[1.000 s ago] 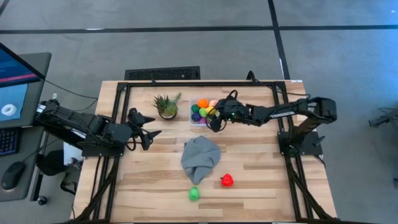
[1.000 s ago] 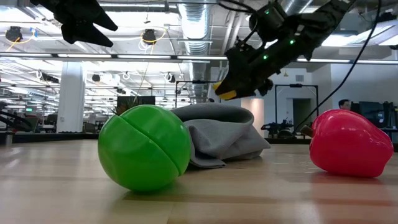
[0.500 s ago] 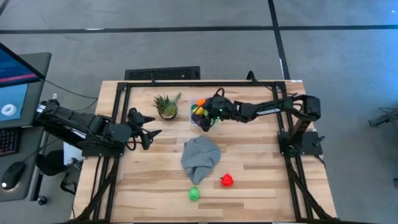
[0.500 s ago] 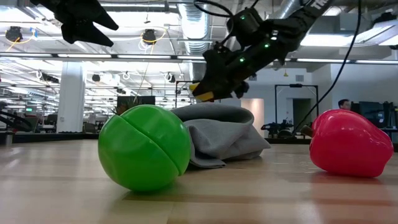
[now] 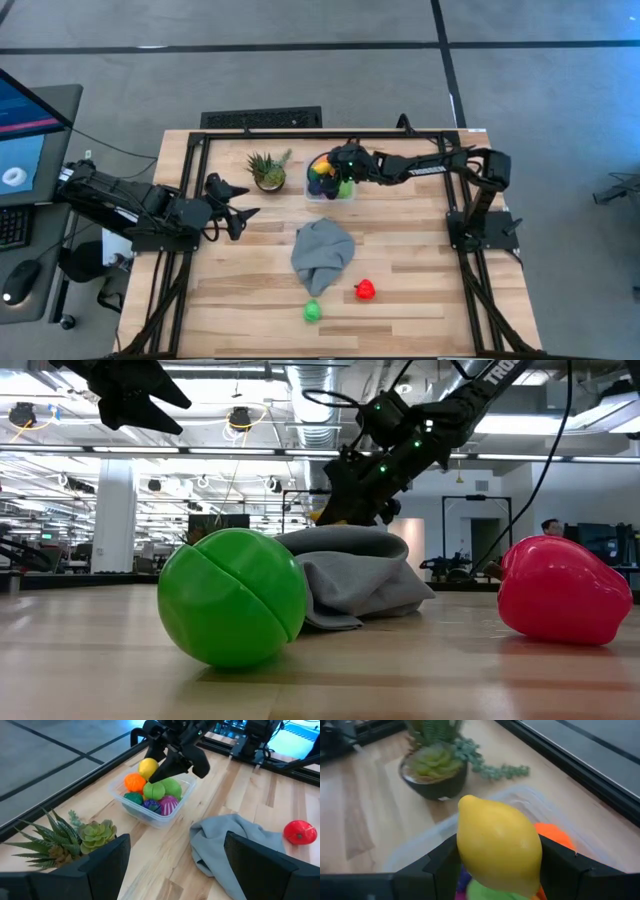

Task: Pick and placing Produce into tupperware
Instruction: Put the yellow lemon into the transparent container, then put the red apple into the transparent container

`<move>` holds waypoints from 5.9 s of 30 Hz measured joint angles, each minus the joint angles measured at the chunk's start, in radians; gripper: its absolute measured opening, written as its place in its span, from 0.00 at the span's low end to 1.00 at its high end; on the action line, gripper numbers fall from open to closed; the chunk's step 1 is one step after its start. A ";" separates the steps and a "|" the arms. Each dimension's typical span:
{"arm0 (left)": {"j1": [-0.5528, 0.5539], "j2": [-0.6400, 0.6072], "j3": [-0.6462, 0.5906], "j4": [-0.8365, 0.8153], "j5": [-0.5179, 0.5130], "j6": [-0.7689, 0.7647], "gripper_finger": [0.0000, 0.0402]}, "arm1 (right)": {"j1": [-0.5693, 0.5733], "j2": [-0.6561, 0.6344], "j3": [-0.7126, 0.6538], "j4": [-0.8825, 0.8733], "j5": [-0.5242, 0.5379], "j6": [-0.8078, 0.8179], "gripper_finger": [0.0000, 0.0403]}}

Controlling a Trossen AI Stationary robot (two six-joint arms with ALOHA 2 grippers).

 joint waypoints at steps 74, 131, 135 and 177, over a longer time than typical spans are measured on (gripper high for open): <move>0.000 0.000 0.000 0.007 -0.011 0.038 0.77 | -0.032 -0.001 0.128 -0.249 -0.016 -0.019 0.61; 0.000 0.000 0.000 -0.031 -0.006 0.020 0.77 | -0.034 0.176 0.361 -0.482 -0.152 -0.009 0.61; 0.000 0.000 0.000 -0.031 -0.007 0.020 0.77 | -0.034 0.176 0.361 -0.485 -0.159 -0.007 0.66; 0.000 0.000 0.000 0.061 0.027 0.037 0.77 | 0.069 -0.172 0.358 -0.773 -0.098 -0.155 0.77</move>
